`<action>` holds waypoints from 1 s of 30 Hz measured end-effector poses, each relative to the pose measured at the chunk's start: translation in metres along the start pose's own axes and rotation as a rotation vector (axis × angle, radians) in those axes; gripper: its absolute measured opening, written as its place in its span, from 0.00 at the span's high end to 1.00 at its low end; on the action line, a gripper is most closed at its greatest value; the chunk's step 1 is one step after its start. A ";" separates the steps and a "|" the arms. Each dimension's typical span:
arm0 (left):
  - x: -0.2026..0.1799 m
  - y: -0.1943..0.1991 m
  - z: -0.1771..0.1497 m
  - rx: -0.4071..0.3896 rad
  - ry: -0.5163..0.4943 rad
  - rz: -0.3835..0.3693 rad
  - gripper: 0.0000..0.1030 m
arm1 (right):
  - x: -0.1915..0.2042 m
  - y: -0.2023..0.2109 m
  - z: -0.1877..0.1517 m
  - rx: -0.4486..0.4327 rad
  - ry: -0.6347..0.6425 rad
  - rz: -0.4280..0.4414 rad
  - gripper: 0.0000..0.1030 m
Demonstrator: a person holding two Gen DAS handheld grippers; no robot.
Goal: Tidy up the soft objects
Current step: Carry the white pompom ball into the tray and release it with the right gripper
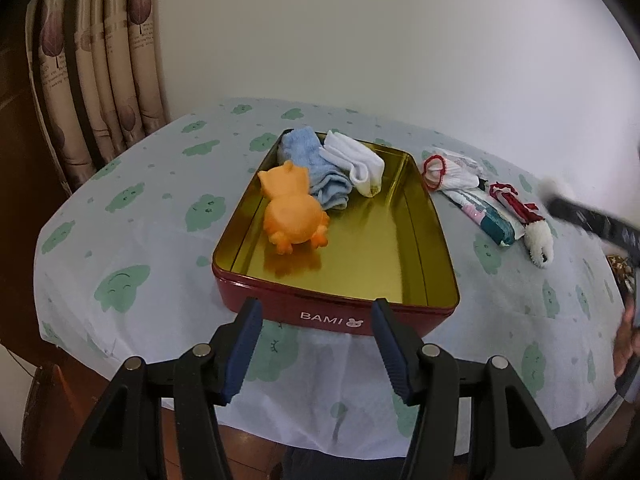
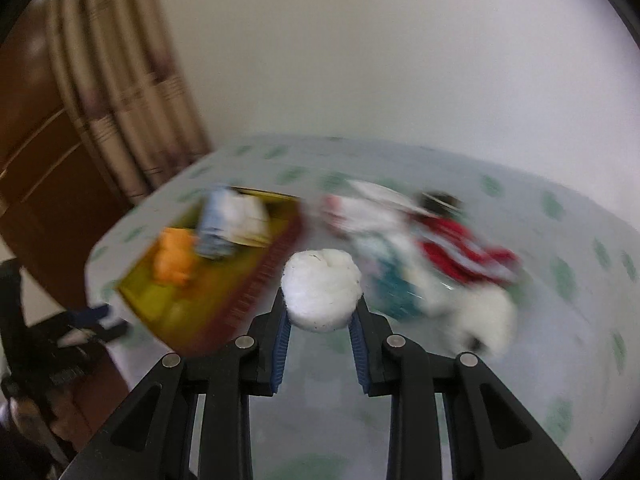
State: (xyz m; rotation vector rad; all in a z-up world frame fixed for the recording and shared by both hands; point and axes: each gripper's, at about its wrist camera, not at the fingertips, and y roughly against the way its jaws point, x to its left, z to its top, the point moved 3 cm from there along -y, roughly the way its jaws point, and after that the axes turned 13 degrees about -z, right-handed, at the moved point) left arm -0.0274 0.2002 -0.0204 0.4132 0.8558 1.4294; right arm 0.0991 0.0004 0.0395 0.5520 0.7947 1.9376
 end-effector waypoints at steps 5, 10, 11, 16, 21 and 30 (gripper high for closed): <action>0.009 0.003 0.001 0.000 0.038 -0.006 0.44 | 0.064 -0.041 0.021 0.049 0.085 0.065 0.75; 0.018 0.007 0.007 -0.018 0.043 0.048 0.44 | 0.108 -0.074 0.024 0.099 0.167 0.082 0.75; 0.020 0.007 0.007 -0.016 0.042 0.064 0.44 | 0.117 -0.082 0.023 0.111 0.188 0.078 0.75; 0.030 0.001 0.007 0.019 0.070 0.084 0.44 | 0.128 -0.106 0.014 0.161 0.234 0.049 0.75; 0.036 -0.004 0.004 0.048 0.093 0.086 0.44 | 0.131 -0.120 0.007 0.186 0.266 0.029 0.75; 0.036 -0.007 0.000 0.079 0.104 0.092 0.44 | 0.131 -0.136 0.001 0.212 0.260 0.015 0.73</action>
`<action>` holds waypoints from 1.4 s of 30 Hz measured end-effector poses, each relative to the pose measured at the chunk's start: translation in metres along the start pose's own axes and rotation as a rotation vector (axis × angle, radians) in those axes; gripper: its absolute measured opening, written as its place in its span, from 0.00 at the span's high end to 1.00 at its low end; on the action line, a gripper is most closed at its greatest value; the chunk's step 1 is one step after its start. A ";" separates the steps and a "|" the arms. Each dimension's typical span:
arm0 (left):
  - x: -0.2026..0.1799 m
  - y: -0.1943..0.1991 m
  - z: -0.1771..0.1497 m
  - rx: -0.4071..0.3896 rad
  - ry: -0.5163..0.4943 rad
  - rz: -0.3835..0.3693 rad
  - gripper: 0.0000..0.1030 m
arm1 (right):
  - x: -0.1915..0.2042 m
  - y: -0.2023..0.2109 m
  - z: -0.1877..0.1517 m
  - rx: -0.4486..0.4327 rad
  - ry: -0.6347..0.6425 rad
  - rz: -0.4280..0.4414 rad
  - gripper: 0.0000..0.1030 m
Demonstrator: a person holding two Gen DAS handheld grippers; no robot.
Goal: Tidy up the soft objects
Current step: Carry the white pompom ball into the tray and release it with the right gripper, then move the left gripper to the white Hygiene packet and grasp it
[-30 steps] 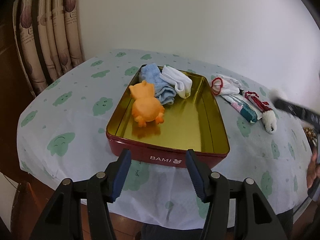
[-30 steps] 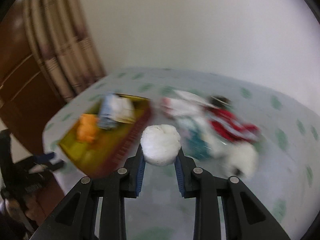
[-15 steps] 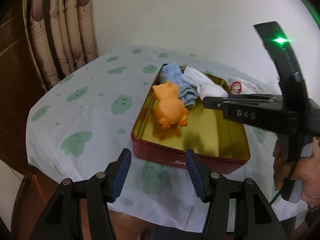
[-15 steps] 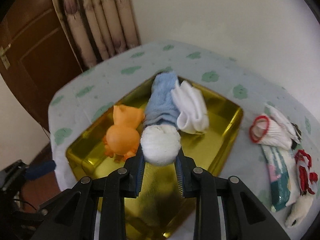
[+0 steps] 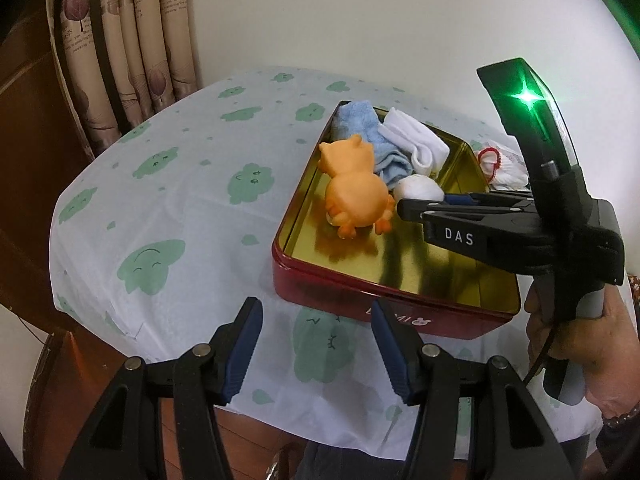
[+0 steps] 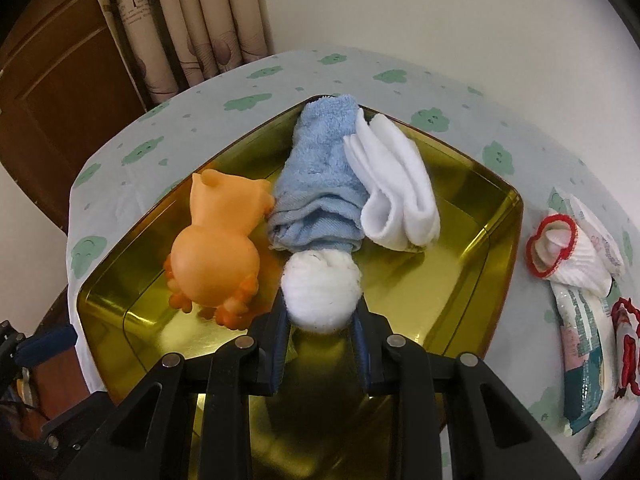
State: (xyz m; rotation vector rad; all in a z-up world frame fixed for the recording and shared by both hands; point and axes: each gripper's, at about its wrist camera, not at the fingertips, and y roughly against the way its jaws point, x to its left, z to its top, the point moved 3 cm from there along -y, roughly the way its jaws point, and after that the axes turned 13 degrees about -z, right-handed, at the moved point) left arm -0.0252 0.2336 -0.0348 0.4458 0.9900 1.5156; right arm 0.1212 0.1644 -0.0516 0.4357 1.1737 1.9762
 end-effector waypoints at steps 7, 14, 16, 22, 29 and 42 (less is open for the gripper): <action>0.000 -0.004 -0.001 0.020 -0.002 0.010 0.44 | -0.003 0.003 0.001 -0.029 -0.047 0.007 0.68; 0.000 -0.007 -0.003 0.037 -0.006 0.012 0.44 | -0.036 0.030 -0.011 -0.137 -0.191 0.088 0.45; -0.002 -0.008 -0.004 0.040 -0.011 0.018 0.44 | -0.040 0.027 -0.013 -0.127 -0.194 0.077 0.43; -0.007 -0.005 -0.005 0.027 -0.034 0.028 0.44 | -0.063 0.053 -0.012 -0.195 -0.254 0.075 0.45; -0.019 -0.003 -0.008 0.013 -0.087 0.025 0.44 | -0.178 0.099 -0.111 -0.207 -0.383 -0.251 0.32; -0.110 -0.006 -0.035 0.088 -0.280 -0.213 0.44 | -0.334 0.105 -0.273 0.000 -0.647 -0.565 0.15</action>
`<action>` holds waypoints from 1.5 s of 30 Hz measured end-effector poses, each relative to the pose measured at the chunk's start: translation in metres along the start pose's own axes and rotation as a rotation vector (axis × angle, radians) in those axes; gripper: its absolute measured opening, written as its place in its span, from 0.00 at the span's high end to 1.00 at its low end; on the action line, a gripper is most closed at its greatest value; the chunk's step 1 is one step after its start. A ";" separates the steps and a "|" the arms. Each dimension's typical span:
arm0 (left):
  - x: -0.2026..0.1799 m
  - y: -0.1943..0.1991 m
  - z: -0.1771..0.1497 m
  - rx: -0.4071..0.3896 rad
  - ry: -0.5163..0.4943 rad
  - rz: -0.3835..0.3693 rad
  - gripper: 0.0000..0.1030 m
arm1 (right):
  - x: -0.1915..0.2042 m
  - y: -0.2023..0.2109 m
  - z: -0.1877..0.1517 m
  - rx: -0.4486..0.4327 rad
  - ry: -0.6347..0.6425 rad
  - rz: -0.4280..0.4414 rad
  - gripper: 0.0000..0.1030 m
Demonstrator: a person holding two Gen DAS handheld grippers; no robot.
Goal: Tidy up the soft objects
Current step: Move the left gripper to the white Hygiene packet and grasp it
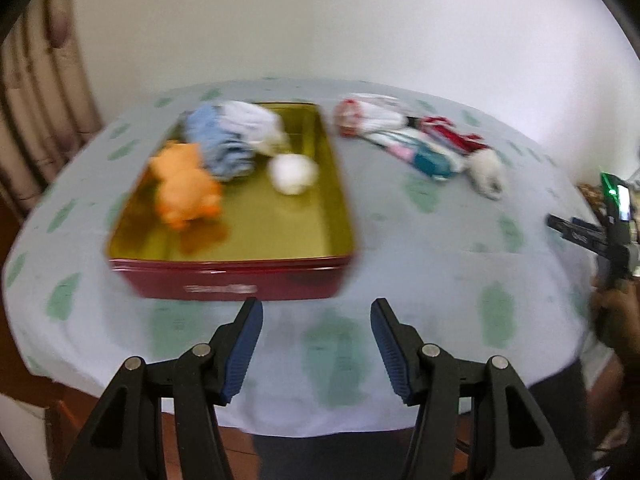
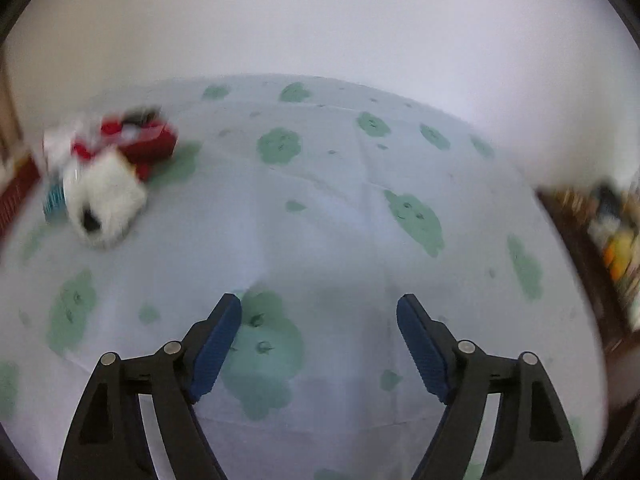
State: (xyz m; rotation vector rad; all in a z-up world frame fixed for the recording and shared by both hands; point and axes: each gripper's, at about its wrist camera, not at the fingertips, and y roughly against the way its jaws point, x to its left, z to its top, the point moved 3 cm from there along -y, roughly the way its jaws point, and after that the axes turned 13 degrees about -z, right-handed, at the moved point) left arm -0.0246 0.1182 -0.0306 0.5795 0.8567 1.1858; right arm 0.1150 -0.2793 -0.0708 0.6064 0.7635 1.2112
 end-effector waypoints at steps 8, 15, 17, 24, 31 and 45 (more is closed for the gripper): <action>-0.044 -0.023 0.063 -0.008 0.002 -0.130 0.44 | 0.005 0.008 -0.004 -0.027 0.009 0.064 0.05; -0.054 -0.064 0.149 -0.008 0.061 -0.176 0.44 | -0.003 0.007 -0.003 -0.032 -0.029 0.127 0.04; -0.050 -0.078 0.176 0.023 0.095 -0.230 0.44 | -0.002 0.006 -0.003 -0.028 -0.024 0.140 0.04; -0.004 -0.146 0.254 0.131 0.370 -0.390 0.44 | 0.004 0.006 -0.002 -0.032 -0.012 0.170 0.04; 0.019 -0.195 0.276 0.214 0.459 -0.321 0.44 | 0.006 0.005 -0.002 -0.028 -0.006 0.187 0.04; 0.017 -0.239 0.273 0.292 0.543 -0.395 0.43 | 0.007 0.004 -0.002 -0.025 -0.006 0.196 0.04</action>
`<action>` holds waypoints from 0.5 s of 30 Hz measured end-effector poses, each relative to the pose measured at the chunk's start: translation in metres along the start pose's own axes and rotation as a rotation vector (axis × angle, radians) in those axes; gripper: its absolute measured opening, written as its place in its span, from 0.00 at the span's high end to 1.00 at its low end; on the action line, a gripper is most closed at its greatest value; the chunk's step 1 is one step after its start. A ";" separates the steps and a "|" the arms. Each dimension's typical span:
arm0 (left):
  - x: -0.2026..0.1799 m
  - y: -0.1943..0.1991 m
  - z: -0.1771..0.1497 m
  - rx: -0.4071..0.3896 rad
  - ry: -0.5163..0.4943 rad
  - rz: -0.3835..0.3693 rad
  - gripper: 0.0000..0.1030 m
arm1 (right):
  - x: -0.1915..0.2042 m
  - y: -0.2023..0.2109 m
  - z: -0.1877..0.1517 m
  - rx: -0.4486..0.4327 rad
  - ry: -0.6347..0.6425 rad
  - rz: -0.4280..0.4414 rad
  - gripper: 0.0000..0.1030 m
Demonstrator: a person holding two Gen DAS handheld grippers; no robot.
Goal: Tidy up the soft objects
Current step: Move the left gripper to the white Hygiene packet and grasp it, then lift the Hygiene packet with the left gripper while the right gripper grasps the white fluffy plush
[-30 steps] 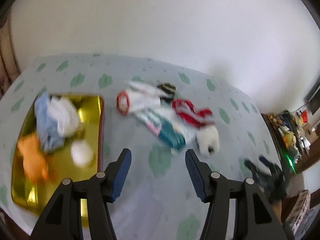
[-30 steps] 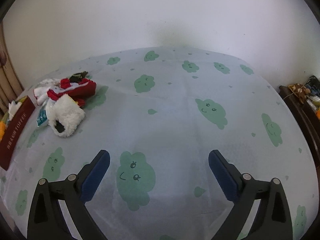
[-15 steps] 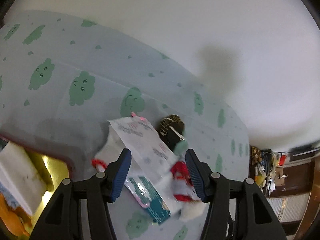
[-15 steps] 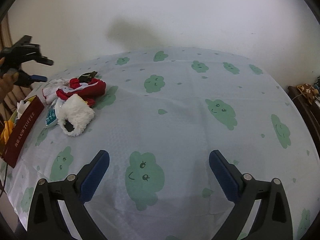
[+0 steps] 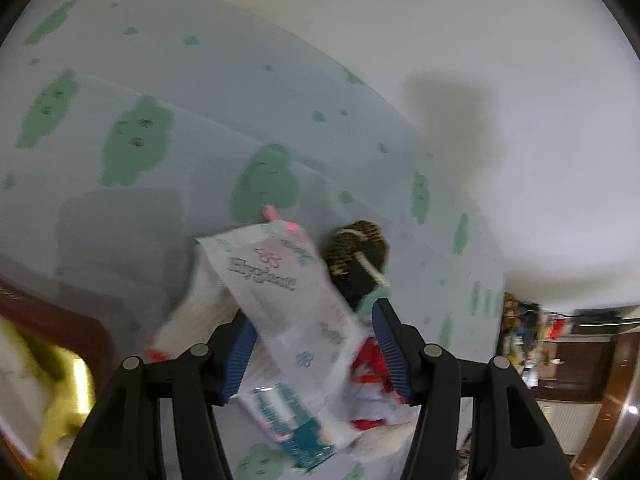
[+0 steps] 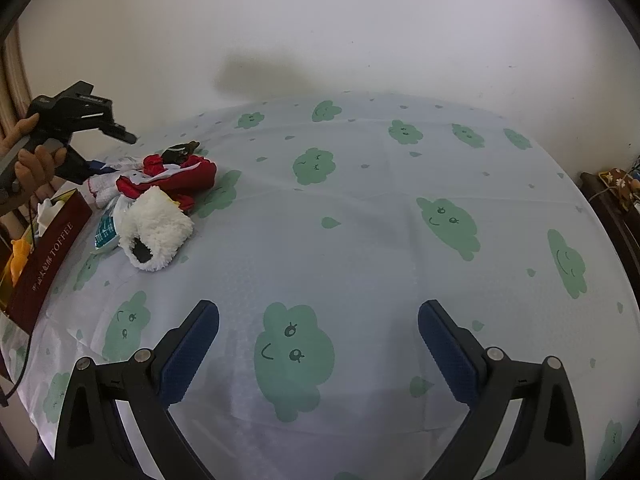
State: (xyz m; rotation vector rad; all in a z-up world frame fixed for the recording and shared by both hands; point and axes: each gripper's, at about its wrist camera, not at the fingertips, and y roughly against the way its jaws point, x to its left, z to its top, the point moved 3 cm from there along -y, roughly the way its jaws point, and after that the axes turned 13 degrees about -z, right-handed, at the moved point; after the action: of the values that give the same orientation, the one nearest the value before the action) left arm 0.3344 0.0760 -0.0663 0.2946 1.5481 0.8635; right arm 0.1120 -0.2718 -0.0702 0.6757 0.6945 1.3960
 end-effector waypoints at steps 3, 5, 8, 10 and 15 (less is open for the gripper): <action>-0.006 -0.006 0.001 -0.034 -0.022 0.019 0.43 | 0.000 0.000 0.000 0.002 -0.001 -0.001 0.04; -0.005 -0.014 0.001 -0.026 -0.033 0.062 0.45 | 0.000 -0.001 0.000 0.001 -0.002 -0.001 0.04; -0.003 -0.023 -0.001 -0.018 -0.040 0.088 0.54 | 0.000 -0.001 0.000 0.001 -0.002 0.000 0.04; -0.004 -0.023 -0.002 -0.030 -0.070 0.104 0.90 | 0.000 -0.001 0.000 0.004 -0.003 -0.002 0.04; -0.009 -0.013 -0.014 -0.089 -0.172 0.100 0.90 | -0.002 -0.002 -0.001 0.010 -0.005 -0.004 0.04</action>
State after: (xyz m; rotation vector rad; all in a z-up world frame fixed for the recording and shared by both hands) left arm 0.3269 0.0564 -0.0695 0.3744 1.3406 0.9577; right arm 0.1126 -0.2740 -0.0726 0.6848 0.6984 1.3874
